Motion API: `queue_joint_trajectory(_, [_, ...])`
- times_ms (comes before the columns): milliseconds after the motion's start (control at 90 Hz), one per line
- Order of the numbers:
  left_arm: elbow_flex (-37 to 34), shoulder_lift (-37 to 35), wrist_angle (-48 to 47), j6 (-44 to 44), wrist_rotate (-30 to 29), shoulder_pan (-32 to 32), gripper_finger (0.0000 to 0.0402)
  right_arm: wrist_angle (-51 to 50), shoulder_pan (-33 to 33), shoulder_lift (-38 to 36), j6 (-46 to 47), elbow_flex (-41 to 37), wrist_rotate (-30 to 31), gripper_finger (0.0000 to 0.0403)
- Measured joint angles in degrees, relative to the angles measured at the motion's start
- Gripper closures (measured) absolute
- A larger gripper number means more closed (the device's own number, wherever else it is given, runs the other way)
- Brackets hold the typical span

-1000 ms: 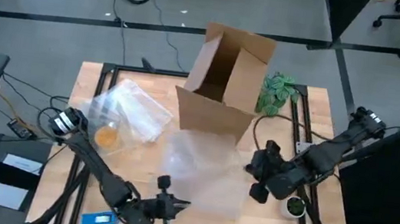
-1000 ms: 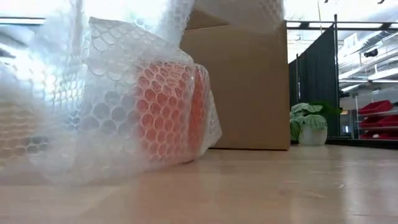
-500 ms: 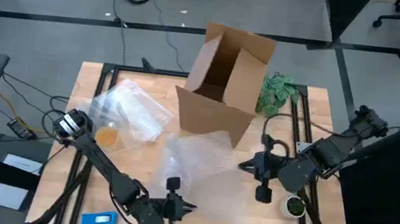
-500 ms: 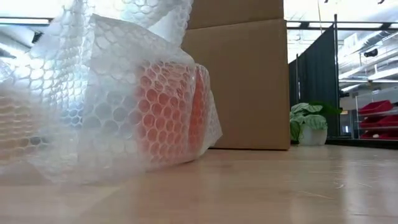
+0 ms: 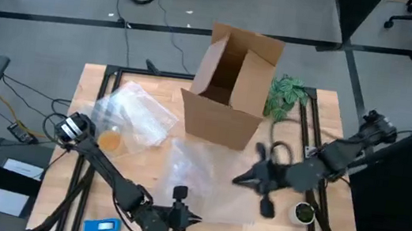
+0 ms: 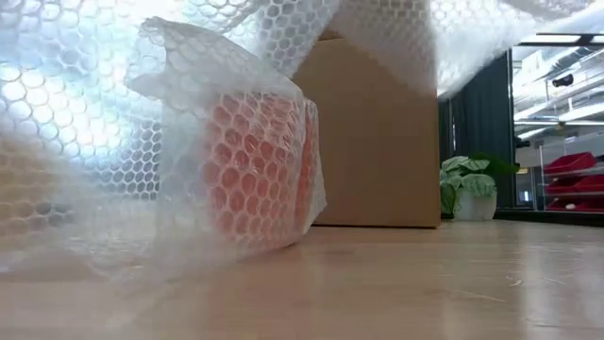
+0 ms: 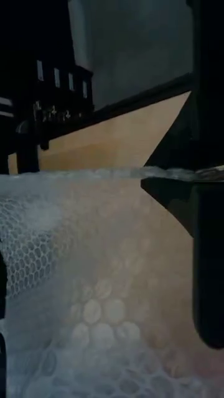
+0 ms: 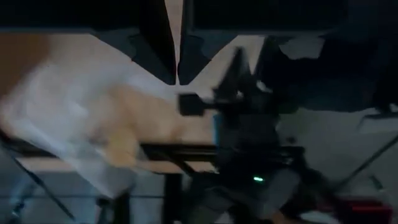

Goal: Wrap mug
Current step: Wrap the orange mug with transparent bubble wrap

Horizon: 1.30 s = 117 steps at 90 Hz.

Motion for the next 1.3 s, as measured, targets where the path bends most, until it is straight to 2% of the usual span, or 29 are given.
queue_joint_trajectory(100, [0.00,0.00,1.15,0.13,0.69,0.04,0.0402,6.82,-2.69,5.92,-1.32,-0.04,-0.69,0.0403])
queue_joint_trajectory(200, [0.00,0.00,2.32,0.45,1.18,0.04,0.0402,10.45,-6.36,10.85,-1.53,-0.04,-4.27,0.0403])
queue_joint_trajectory(422, [0.00,0.04,4.31,2.56,1.04,-0.36,0.0402,3.69,-13.75,16.97,6.92,-0.07,-10.27,0.0403])
queue_joint_trajectory(656, [0.11,-1.33,6.60,8.55,-1.71,-0.78,0.0401,2.80,-16.59,22.54,7.55,-0.07,-16.61,0.0403])
queue_joint_trajectory(878, [3.98,-3.93,6.22,20.15,-5.90,-4.13,0.0400,1.70,-17.34,23.72,7.66,-0.05,-17.25,0.0403])
queue_joint_trajectory(1011, [4.96,-5.64,6.17,23.93,-9.75,-5.78,0.0400,2.02,-17.49,23.74,7.68,-0.02,-17.31,0.0403])
queue_joint_trajectory(1144, [5.05,-6.29,6.14,24.26,-15.01,-6.84,0.0400,2.16,-17.49,23.70,7.93,0.02,-16.74,0.0403])
queue_joint_trajectory(1300, [4.97,-6.29,2.05,20.79,-15.30,-6.47,0.0400,2.11,-17.60,23.72,7.67,-0.02,-15.93,0.0403])
